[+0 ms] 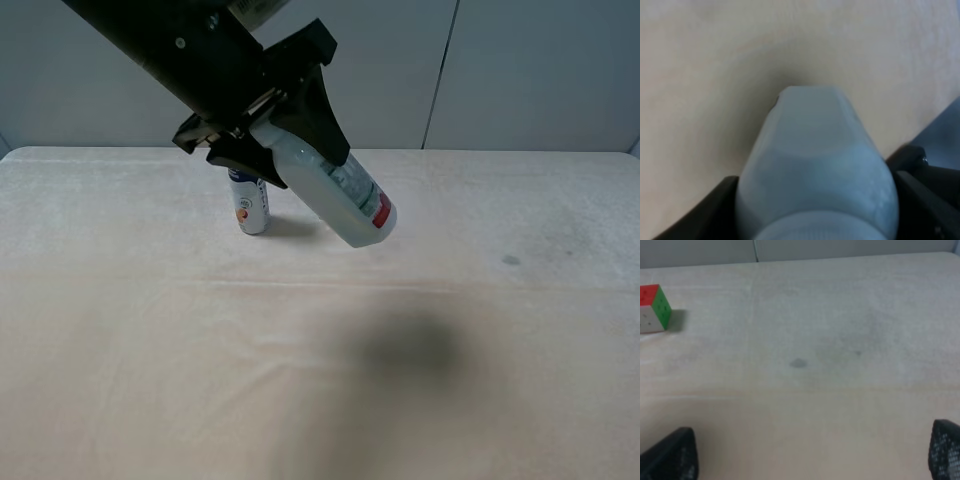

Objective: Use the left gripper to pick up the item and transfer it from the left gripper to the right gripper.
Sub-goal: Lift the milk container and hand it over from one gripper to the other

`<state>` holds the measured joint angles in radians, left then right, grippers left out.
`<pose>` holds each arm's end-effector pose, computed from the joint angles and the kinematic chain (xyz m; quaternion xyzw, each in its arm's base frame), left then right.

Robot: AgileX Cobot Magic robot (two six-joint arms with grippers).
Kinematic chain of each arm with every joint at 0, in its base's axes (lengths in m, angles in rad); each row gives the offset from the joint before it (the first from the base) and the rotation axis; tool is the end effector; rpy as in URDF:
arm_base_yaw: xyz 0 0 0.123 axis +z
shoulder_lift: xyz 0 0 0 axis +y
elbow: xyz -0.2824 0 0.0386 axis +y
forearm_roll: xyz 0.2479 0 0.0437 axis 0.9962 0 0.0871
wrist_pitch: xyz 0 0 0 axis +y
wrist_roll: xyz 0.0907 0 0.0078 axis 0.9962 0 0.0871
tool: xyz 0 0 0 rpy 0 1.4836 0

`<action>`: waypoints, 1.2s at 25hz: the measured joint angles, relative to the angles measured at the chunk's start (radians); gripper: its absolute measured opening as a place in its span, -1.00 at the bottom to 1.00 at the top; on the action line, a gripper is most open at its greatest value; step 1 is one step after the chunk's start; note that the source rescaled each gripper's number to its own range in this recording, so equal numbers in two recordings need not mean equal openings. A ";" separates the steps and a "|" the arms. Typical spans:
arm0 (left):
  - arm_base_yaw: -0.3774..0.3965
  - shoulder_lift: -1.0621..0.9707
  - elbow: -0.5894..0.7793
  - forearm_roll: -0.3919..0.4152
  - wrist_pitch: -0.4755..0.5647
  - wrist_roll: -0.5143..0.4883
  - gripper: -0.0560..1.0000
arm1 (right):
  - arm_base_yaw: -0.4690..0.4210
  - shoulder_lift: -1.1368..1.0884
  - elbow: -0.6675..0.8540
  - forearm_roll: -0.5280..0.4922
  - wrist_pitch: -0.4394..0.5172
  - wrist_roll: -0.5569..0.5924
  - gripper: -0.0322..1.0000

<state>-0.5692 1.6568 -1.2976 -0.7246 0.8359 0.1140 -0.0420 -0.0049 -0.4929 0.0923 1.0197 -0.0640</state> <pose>0.2751 -0.2292 0.2897 0.1438 0.9148 -0.3508 0.1389 -0.0030 0.0073 0.2788 -0.0100 0.8420 0.0176 0.5391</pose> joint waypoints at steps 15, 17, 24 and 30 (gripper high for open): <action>-0.002 0.087 0.000 -0.247 0.022 0.203 -0.83 | 0.071 0.346 -0.209 0.192 -0.022 -0.246 1.00; -0.002 0.087 0.000 -0.247 0.022 0.203 -0.83 | 0.134 0.439 -0.244 0.222 -0.038 -0.312 1.00; -0.002 0.087 0.000 -0.247 0.023 0.206 -0.83 | 0.453 0.732 -0.333 0.244 -0.115 -0.427 1.00; -0.002 0.087 0.000 -0.247 0.024 0.206 -0.83 | 0.623 0.920 -0.395 0.217 -0.168 -0.475 1.00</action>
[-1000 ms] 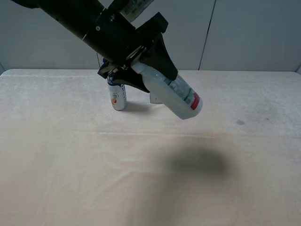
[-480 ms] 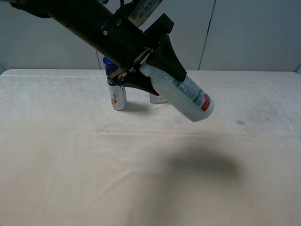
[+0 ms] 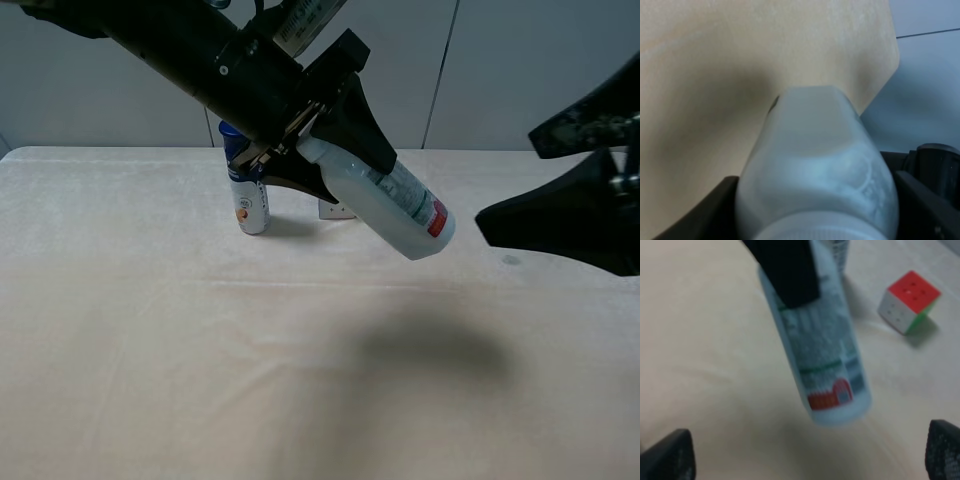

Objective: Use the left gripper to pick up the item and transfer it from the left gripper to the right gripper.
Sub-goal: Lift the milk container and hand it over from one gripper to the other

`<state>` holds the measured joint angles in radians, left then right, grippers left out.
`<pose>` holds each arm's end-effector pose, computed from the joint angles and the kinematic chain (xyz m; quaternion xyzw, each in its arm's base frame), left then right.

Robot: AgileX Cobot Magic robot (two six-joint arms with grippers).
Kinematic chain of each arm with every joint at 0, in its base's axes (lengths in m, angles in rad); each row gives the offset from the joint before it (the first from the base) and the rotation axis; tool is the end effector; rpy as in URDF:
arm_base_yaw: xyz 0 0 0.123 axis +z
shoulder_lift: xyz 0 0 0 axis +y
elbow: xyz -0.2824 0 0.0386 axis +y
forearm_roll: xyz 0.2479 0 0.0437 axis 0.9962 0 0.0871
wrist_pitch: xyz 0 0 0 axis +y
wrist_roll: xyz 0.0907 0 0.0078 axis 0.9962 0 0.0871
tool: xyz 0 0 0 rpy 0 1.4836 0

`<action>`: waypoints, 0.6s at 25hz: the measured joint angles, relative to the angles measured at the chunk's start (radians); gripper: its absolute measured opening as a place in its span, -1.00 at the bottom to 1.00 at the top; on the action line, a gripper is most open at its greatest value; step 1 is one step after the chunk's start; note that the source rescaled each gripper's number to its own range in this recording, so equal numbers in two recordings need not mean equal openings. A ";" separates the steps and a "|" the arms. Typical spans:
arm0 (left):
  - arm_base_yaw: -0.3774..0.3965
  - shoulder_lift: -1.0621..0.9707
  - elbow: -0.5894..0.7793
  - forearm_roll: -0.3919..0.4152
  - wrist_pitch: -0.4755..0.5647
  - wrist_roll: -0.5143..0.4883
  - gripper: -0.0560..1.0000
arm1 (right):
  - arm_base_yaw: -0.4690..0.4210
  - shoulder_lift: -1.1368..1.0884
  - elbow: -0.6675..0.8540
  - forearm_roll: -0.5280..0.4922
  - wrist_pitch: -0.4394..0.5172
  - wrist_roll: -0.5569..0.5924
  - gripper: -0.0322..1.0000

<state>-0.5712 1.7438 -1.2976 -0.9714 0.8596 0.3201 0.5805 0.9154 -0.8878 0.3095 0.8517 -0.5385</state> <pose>0.2813 -0.2485 0.2697 0.1605 0.8882 -0.4178 0.1034 0.1317 0.1113 0.3456 -0.4429 0.8012 0.1537 0.3719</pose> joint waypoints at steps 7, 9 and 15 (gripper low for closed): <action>0.000 0.000 0.000 0.000 0.000 0.000 -0.83 | 0.017 0.174 -0.035 -0.020 -0.069 -0.036 1.00; 0.000 0.000 0.000 0.000 0.000 0.000 -0.83 | 0.017 0.212 -0.035 -0.021 -0.099 -0.052 1.00; -0.001 0.000 0.000 0.000 0.000 0.000 -0.83 | 0.017 0.312 -0.038 -0.022 -0.170 -0.072 1.00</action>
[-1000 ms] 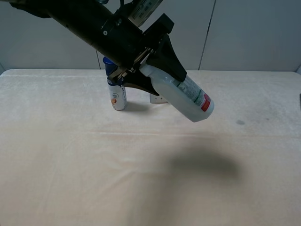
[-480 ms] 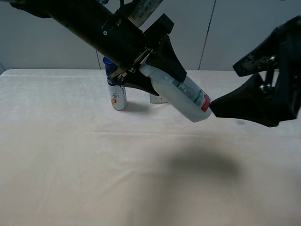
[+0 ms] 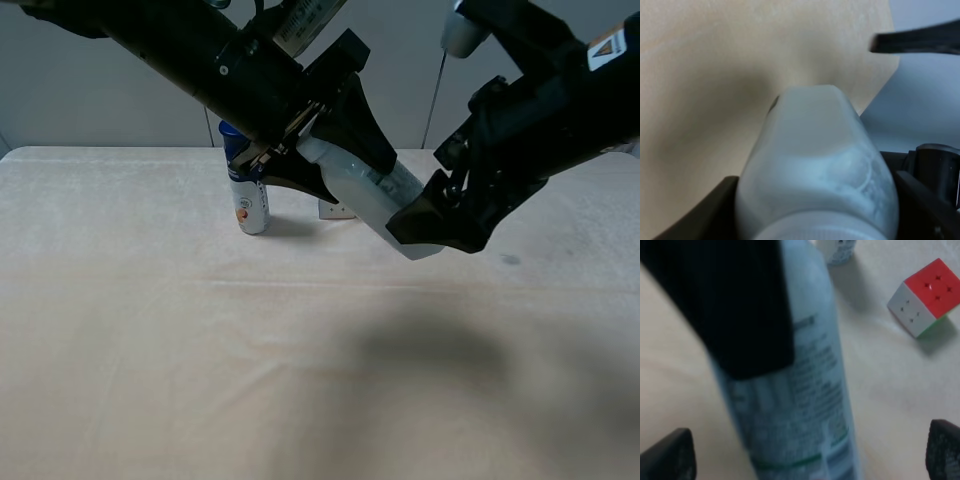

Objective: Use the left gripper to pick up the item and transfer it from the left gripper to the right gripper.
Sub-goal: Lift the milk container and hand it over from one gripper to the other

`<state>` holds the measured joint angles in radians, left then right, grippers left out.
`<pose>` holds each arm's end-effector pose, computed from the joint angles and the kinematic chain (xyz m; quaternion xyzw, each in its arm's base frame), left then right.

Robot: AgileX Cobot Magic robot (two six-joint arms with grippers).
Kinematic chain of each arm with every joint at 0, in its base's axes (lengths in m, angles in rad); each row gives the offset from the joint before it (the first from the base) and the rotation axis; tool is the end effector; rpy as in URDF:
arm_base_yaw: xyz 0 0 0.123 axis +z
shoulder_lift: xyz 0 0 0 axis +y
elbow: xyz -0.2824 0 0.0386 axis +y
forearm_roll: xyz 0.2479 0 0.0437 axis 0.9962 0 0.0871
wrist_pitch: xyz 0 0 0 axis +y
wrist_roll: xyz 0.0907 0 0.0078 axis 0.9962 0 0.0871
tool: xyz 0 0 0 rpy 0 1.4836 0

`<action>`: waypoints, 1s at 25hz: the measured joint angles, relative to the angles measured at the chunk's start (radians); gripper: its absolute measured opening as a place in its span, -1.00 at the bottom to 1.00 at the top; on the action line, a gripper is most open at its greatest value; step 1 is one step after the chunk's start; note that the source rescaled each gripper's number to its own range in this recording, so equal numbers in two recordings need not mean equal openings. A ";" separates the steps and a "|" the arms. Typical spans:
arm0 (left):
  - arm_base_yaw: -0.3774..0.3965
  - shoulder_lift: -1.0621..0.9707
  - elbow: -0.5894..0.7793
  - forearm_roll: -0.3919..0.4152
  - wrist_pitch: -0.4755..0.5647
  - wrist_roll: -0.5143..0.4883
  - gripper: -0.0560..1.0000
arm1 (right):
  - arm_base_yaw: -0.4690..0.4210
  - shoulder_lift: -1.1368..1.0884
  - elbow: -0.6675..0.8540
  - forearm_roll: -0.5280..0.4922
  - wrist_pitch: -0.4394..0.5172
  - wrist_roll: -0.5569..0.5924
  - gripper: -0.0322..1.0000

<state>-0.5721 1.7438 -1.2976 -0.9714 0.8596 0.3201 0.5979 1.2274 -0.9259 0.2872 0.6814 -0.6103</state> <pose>0.2810 -0.2488 0.2697 0.1609 0.8882 -0.4179 0.1032 0.1960 0.1532 0.3012 -0.4687 0.8112 0.1198 0.3285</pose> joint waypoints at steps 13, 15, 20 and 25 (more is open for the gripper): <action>0.000 0.000 0.000 0.000 0.001 0.000 -0.83 | 0.002 0.116 -0.001 0.004 -0.044 -0.003 1.00; 0.000 0.000 0.000 0.000 0.001 0.000 -0.83 | 0.003 0.117 -0.001 0.006 -0.049 -0.004 1.00; 0.000 0.000 0.000 0.000 0.002 0.000 -0.83 | 0.003 0.118 -0.001 0.022 -0.061 -0.004 1.00; 0.000 0.000 0.000 -0.032 0.007 0.024 -0.83 | 0.003 0.118 -0.001 0.032 -0.061 -0.004 1.00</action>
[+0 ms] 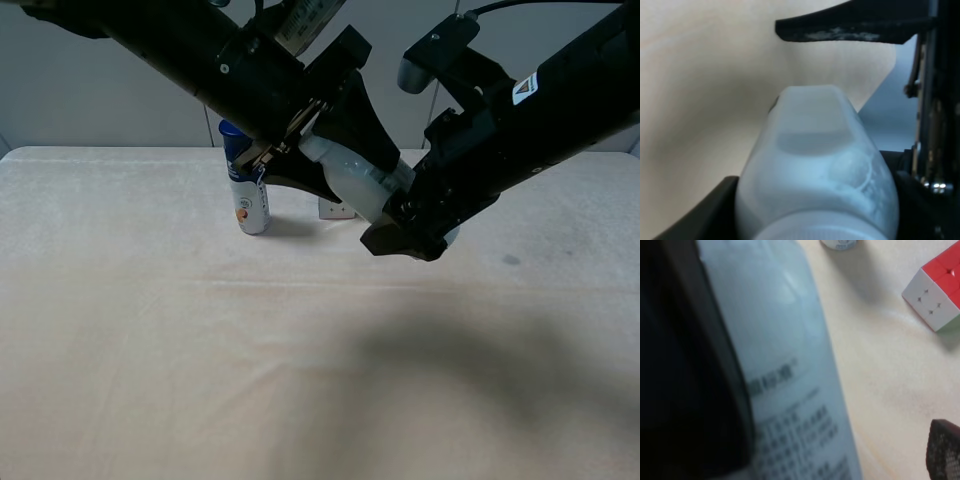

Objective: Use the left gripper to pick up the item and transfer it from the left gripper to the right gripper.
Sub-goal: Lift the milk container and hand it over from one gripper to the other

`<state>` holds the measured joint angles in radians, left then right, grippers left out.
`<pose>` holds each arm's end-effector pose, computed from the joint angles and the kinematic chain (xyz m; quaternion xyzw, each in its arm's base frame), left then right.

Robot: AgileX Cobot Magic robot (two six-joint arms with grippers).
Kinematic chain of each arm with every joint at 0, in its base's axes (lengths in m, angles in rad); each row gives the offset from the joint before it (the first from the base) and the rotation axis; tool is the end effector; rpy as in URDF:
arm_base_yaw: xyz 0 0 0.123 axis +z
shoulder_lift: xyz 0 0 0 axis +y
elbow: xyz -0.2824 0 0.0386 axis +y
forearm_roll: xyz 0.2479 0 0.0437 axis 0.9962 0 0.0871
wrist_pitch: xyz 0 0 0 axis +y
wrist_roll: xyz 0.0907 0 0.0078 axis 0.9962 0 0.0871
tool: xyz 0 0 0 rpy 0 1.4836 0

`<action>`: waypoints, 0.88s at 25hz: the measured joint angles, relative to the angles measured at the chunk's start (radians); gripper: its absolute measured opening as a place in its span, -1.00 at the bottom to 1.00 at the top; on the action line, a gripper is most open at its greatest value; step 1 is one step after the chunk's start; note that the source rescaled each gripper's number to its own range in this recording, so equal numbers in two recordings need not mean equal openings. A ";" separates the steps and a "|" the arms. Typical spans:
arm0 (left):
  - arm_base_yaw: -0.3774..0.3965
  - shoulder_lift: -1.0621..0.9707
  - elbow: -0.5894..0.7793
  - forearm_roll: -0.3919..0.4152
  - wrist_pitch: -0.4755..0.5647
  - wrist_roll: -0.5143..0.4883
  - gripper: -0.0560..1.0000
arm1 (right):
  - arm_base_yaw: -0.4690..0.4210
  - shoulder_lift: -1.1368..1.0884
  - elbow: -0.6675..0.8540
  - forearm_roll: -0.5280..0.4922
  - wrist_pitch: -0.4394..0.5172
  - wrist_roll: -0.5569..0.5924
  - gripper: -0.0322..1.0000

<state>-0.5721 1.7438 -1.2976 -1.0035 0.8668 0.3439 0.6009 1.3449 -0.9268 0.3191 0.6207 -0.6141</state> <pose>0.2803 -0.2502 0.2714 0.1633 0.8825 -0.4290 0.1023 0.2152 0.1677 0.2745 -0.4588 0.8263 0.1254 0.3016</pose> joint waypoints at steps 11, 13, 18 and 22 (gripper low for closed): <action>0.000 0.000 0.000 -0.023 0.004 0.018 -0.83 | 0.000 0.000 0.000 0.001 0.000 0.000 0.66; 0.000 0.000 0.000 -0.023 0.004 0.018 -0.83 | 0.000 0.000 0.000 0.001 0.000 0.000 0.17; 0.000 0.000 -0.001 -0.038 -0.025 0.022 -0.83 | 0.005 0.000 0.000 0.017 0.024 -0.057 -0.94; 0.000 0.000 -0.001 -0.039 -0.025 0.022 -0.83 | 0.005 0.000 0.000 0.017 0.023 -0.066 -0.94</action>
<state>-0.5721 1.7438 -1.2986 -1.0427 0.8418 0.3655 0.6058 1.3449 -0.9268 0.3364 0.6442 -0.6804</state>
